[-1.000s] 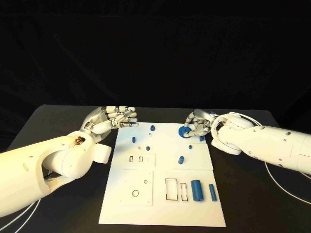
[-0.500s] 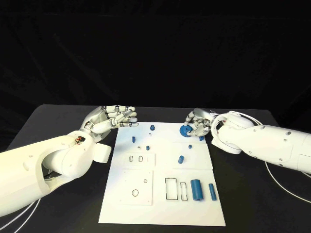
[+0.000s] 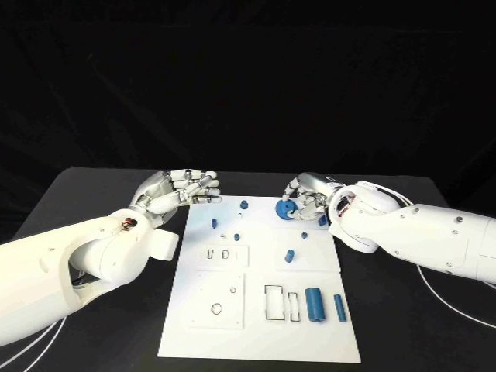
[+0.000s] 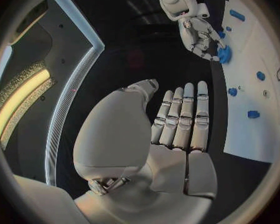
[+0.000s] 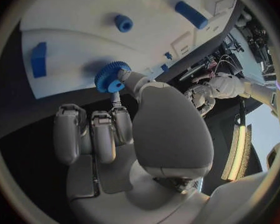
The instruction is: Assemble the parts on the task board
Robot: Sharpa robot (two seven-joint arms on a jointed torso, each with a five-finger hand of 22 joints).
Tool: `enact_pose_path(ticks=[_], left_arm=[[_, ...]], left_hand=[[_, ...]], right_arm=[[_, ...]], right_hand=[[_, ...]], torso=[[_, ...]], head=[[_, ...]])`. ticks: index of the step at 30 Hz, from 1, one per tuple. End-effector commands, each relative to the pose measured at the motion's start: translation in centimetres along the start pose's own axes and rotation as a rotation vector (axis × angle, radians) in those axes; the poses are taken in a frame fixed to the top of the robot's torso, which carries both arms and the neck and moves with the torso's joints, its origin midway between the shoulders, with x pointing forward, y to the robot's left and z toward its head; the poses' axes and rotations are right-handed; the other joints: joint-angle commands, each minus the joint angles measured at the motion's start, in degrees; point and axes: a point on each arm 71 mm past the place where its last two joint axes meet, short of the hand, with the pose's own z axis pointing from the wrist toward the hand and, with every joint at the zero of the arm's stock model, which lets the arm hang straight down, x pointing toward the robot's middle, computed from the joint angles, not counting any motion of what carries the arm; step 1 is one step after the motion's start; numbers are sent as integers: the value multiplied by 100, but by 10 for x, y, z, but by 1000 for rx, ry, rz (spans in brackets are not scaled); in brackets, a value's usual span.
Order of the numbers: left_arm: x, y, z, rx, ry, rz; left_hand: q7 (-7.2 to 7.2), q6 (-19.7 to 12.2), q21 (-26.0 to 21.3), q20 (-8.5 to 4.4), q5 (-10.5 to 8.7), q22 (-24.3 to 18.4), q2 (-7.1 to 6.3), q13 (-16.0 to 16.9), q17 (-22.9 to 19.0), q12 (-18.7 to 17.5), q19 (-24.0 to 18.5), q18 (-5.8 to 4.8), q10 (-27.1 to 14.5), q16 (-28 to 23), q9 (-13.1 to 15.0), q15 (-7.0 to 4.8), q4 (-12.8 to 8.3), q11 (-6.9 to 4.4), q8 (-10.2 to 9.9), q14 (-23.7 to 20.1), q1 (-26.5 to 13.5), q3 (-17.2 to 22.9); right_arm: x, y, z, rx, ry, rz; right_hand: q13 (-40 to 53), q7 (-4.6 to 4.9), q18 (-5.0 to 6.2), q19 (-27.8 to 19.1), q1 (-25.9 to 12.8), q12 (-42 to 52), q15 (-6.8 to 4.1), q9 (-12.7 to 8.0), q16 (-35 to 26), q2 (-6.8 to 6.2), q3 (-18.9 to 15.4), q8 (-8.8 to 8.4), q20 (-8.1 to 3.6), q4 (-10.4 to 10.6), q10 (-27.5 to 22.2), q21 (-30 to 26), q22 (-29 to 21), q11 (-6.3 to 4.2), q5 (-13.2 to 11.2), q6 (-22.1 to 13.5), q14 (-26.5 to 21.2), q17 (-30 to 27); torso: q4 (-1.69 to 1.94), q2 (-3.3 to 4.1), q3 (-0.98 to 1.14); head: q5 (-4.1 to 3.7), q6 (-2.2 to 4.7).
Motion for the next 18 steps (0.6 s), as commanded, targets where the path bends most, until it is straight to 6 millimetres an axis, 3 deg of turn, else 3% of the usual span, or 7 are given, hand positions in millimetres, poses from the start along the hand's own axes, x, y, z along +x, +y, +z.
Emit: enact_pose_path(ticks=[1, 9, 18], left_arm=[[3, -1, 1, 8, 21, -10], [5, -1, 2, 8, 24, -11], [6, -1, 2, 9, 24, -11]], left_hand=[[69, -38, -34, -5, -33, -7, -25, -1, 5, -11, -30, 75, -16, -32, 6, 4, 0, 27, -27, -35, -8, 37], [69, -38, -34, -5, -33, -7, -25, -1, 5, -11, -30, 75, -16, -32, 6, 4, 0, 27, -27, -35, -8, 37], [67, -38, -35, -3, -33, -11, -18, 0, 26, -9, -31, 76, -17, -38, 11, 4, 0, 27, -27, -39, -16, 45]], right_arm=[[-6, 18, 1, -68, -89, -70], [3, 59, 11, -158, -108, -119], [25, 86, 26, -178, -86, -147]], right_hand=[[355, -16, -120, 61, -83, 36, -44, 72, 29, -13, 41, 189, 9, 0, 53, 49, 521, 6, 34, 108, 538, 1297], [367, -20, -125, 76, -139, 43, -48, 72, 32, -39, 52, 191, 4, -2, 69, 64, 541, 2, 32, 107, 540, 1307], [363, -23, -126, 80, -153, 40, -50, 72, 32, -44, 60, 193, 3, -6, 68, 67, 547, -1, 33, 108, 541, 1308]], torso=[[3, 0, -3], [13, 7, -7], [19, 11, -16]], head=[[0, 12], [-7, 18], [5, 23]])
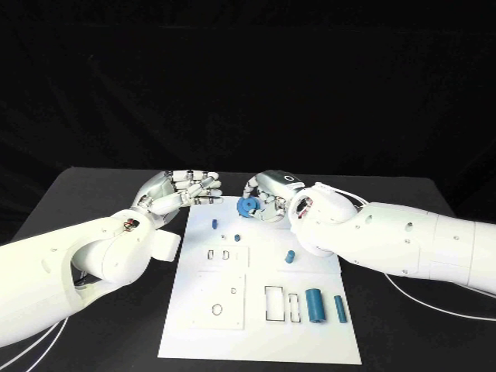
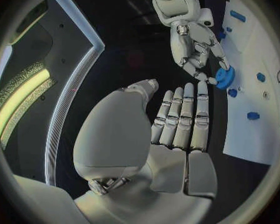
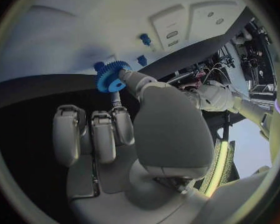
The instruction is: Assemble the parts on the task board
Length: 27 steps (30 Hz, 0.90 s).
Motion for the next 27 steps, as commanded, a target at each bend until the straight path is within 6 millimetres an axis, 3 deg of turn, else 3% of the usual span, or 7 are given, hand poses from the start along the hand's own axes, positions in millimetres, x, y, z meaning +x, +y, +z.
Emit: enact_pose_path(ticks=[1, 8, 16, 27], left_arm=[[3, -1, 1, 10, 18, -8], [3, -1, 1, 10, 18, -8], [3, -1, 1, 10, 16, -7], [3, -1, 1, 9, 15, -7]], left_hand=[[67, -38, -35, -3, -33, -10, -17, 0, 17, -9, -31, 76, -17, -38, 10, 4, 0, 27, -27, -39, -16, 45], [67, -38, -35, -3, -33, -10, -17, 0, 17, -9, -31, 76, -17, -38, 10, 4, 0, 27, -27, -39, -16, 45], [67, -39, -36, -2, -33, -11, -19, 1, 23, -8, -33, 76, -17, -41, 11, 5, -1, 27, -27, -42, -18, 46], [66, -39, -37, -1, -33, -12, -20, 1, 25, -8, -34, 75, -17, -42, 12, 5, -1, 27, -27, -45, -19, 46]], right_arm=[[7, 4, 4, 0, -3, -48], [20, 12, 10, 1, 30, -52], [29, 15, 13, 8, 58, -56], [33, 11, 17, 30, 66, -64]], right_hand=[[362, -22, -43, 39, -67, 21, -30, 71, 32, 3, 30, 187, 1, -8, 30, 26, 547, 2, 17, 65, 562, 1304], [360, -22, -42, 38, -75, 19, -31, 70, 32, -3, 35, 184, 0, -12, 29, 25, 546, 2, 17, 59, 562, 1303], [350, -19, -40, 31, -95, 12, -32, 67, 28, -11, 40, 179, -2, -14, 23, 15, 536, 2, 16, 51, 559, 1290], [343, -17, -40, 31, -127, 5, -32, 64, 28, -28, 43, 172, -3, -16, 19, 14, 536, 4, 14, 39, 559, 1290]], torso=[[7, 7, -5], [-6, 9, 1], [12, 8, 1], [-11, 5, 2]], head=[[11, 0], [21, -30], [39, -37], [54, -31]])
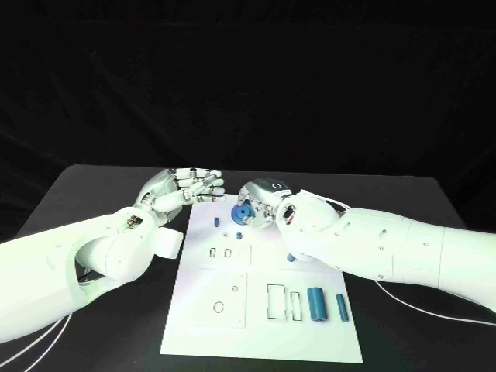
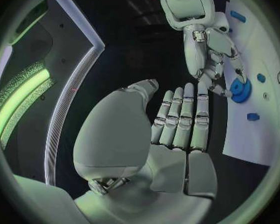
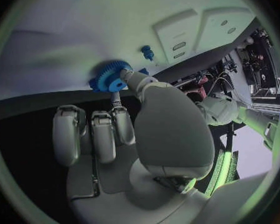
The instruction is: Assemble the parts on the task board
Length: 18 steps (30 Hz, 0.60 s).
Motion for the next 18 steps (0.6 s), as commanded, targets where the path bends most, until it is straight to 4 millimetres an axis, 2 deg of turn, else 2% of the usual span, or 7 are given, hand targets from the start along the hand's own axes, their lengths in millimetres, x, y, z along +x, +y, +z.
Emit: enact_pose_path(ticks=[1, 7, 13, 16, 18], left_arm=[[2, -2, 1, 9, 14, -6], [2, -2, 1, 8, 14, -6], [2, -2, 0, 8, 14, -6], [2, -2, 0, 7, 13, -6], [2, -2, 0, 7, 13, -6]], left_hand=[[67, -39, -37, -1, -33, -8, -20, 1, 9, -8, -34, 76, -17, -20, 8, 5, -1, 27, -27, -45, -19, 46], [67, -39, -37, -1, -33, -8, -20, 1, 9, -8, -34, 76, -17, -20, 8, 5, -1, 27, -27, -45, -19, 46], [67, -40, -38, 0, -33, -10, -21, 1, 14, -8, -37, 75, -17, -23, 9, 6, -2, 27, -27, -49, -21, 47], [67, -41, -40, 1, -34, -11, -22, 1, 17, -8, -39, 75, -18, -26, 10, 7, -2, 27, -27, -53, -23, 47], [67, -41, -40, 1, -34, -11, -22, 1, 17, -8, -39, 75, -18, -26, 10, 7, -2, 27, -27, -53, -23, 47]], right_arm=[[3, -1, 1, 8, 20, -22], [4, 0, 3, 10, 17, -22], [4, -1, 5, 14, 17, -18], [4, -1, 5, 15, 20, -8], [5, -1, 5, 14, 24, -4]], right_hand=[[334, -11, -39, 29, -44, 1, -32, 63, 27, -1, 30, 170, -3, 1, 14, 11, 534, 5, 17, 31, 558, 1287], [271, 3, -34, 16, -100, -46, -26, 49, 23, -30, 40, 140, -2, -3, -39, -8, 517, 15, 17, -21, 555, 1275], [95, 73, -22, -21, -239, -185, 19, -13, 14, -108, 56, 3, 29, -8, -194, -64, 467, 73, 16, -226, 548, 1245], [14, 146, -14, -43, -432, -250, 84, -100, 12, -218, -114, -177, 85, 47, -270, -102, 439, 142, 1, -481, 546, 1238], [-17, 181, -9, -52, -569, -274, 117, -153, 12, -234, -393, -282, 115, 143, -304, -121, 428, 176, 1, -615, 546, 1237]], torso=[[-10, 0, 4], [-3, 4, 11], [-2, 2, 5], [-16, 0, 8], [-17, 1, 9]], head=[[-4, 6], [6, 9], [1, 4], [11, 7], [8, 9]])
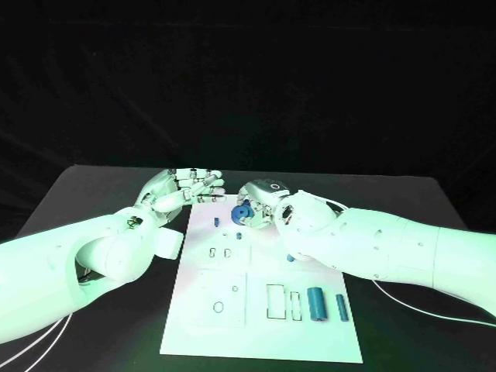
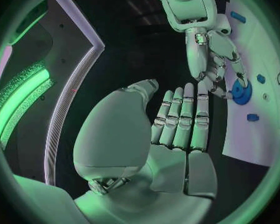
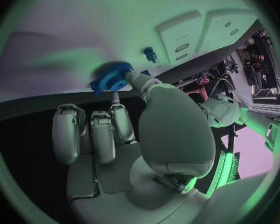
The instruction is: Assemble the parts on the task board
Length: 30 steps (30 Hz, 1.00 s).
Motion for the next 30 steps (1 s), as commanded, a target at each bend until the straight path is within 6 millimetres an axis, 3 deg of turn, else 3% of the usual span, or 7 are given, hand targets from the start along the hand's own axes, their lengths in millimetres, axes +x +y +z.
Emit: enact_pose_path(ticks=[1, 3, 7, 17, 30], left_arm=[[2, -2, 0, 8, 14, -6], [2, -2, 0, 7, 14, -6], [2, -2, 0, 7, 13, -6], [2, -2, 0, 7, 12, -5], [1, -2, 0, 7, 9, -4]], left_hand=[[67, -41, -17, 1, -34, -6, -22, 1, 8, -8, -40, 75, -18, -26, 5, -14, -2, 28, -27, -32, -23, 47], [67, -41, -17, 1, -34, -6, -22, 1, 8, -8, -40, 75, -18, -26, 5, -14, -2, 28, -27, -32, -23, 47], [67, -41, -17, 1, -34, -6, -22, 1, 8, -8, -40, 75, -18, -26, 5, -14, -2, 28, -27, -32, -23, 47], [67, -41, -17, 1, -34, -6, -22, 1, 8, -8, -40, 75, -18, -26, 5, -14, -2, 28, -27, -32, -23, 47], [67, -41, -17, 1, -34, -6, -22, 1, 8, -8, -40, 75, -18, -26, 5, -14, -2, 28, -27, -32, -23, 47]], right_arm=[[2, -1, 0, 3, 21, 6], [2, -2, -1, 5, 28, 12], [3, -4, -2, 8, 40, 19], [5, -9, -4, 24, 78, 26], [0, -19, -12, 32, 34, 46]], right_hand=[[-24, 44, -2, 5, -56, -40, 94, -91, 14, 87, -831, -154, 78, 215, -61, -58, 426, 46, 35, -122, 545, 1244], [-12, 55, -11, 23, -43, -31, 87, -125, 21, 214, -1339, -193, 100, 457, -53, -50, 449, 49, 46, -90, 549, 1264], [18, 43, -13, 36, 94, -11, 82, -156, 26, 317, -1670, -215, 96, 729, -28, -47, 469, 42, 49, -25, 553, 1281], [75, 14, -20, 57, 113, 30, 63, -154, 33, 423, -1707, -175, 81, 898, 24, -28, 501, 17, 43, 89, 559, 1306], [137, -2, -26, 75, 86, 74, 52, -151, 40, 482, -1695, -149, 72, 922, 80, -8, 527, 3, 42, 149, 564, 1329]], torso=[[-10, 0, 0], [-8, 0, -1], [-4, -1, 0], [0, 0, 0], [1, 0, 0]], head=[[0, 4], [-1, 4], [1, -3], [-11, -12], [-5, -13]])
